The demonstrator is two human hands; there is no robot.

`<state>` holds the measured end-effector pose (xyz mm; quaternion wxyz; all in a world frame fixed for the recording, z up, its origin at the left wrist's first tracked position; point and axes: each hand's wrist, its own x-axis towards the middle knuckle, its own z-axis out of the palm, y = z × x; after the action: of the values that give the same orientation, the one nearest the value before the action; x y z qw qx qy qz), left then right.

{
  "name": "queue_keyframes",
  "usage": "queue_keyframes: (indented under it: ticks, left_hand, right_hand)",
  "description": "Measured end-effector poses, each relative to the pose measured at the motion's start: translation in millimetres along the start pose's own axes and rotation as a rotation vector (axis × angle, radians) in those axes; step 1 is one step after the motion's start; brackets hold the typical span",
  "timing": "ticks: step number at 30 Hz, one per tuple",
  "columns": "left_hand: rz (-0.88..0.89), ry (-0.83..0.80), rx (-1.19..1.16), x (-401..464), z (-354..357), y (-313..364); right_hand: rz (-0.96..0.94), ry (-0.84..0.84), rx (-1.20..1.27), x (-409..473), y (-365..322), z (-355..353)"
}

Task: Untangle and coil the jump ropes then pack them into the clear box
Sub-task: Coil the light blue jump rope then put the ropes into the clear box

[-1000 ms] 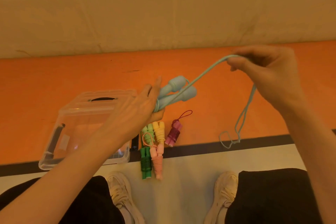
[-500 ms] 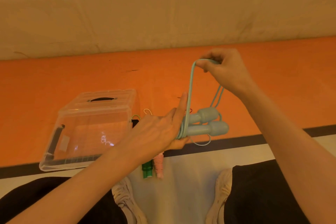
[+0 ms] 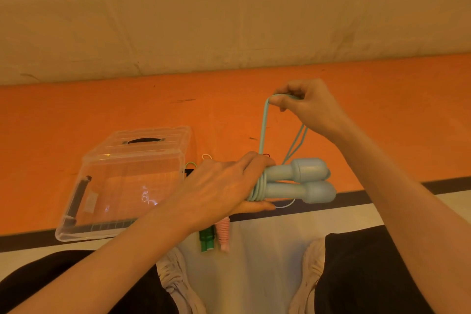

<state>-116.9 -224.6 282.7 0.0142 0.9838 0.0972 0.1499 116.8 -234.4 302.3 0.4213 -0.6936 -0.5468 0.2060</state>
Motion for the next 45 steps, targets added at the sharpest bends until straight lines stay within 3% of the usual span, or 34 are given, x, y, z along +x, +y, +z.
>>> queue_keyframes:
  ticks: [5, 13, 20, 28, 37, 45]
  left_hand:
    - [0.072, 0.005, -0.025, -0.2, -6.9, 8.4]
    - [0.012, -0.016, -0.122, -2.5, -18.1, 6.0]
    - [-0.289, -0.114, -0.496, -7.5, -21.1, -5.5]
    - [-0.26, -0.065, -0.538, -8.8, -26.7, -11.7]
    - [-0.165, 0.013, -0.533, -7.6, -25.8, 2.6]
    - [-0.365, 0.3, -0.621, -3.9, -25.9, -26.9]
  right_hand:
    - [0.045, -0.083, 0.031, -3.4, -0.2, -3.6]
    - [0.099, -0.046, 0.115, 1.0, 8.3, -0.9]
    - [0.065, 0.001, 0.257, 3.1, 9.8, -1.4]
    - [0.136, -0.129, 0.54, 0.8, 18.3, -23.2]
    - [0.136, 0.007, 0.24, -2.0, 14.7, -21.0]
    - [0.186, -0.057, 0.161, -12.9, 13.4, -14.0]
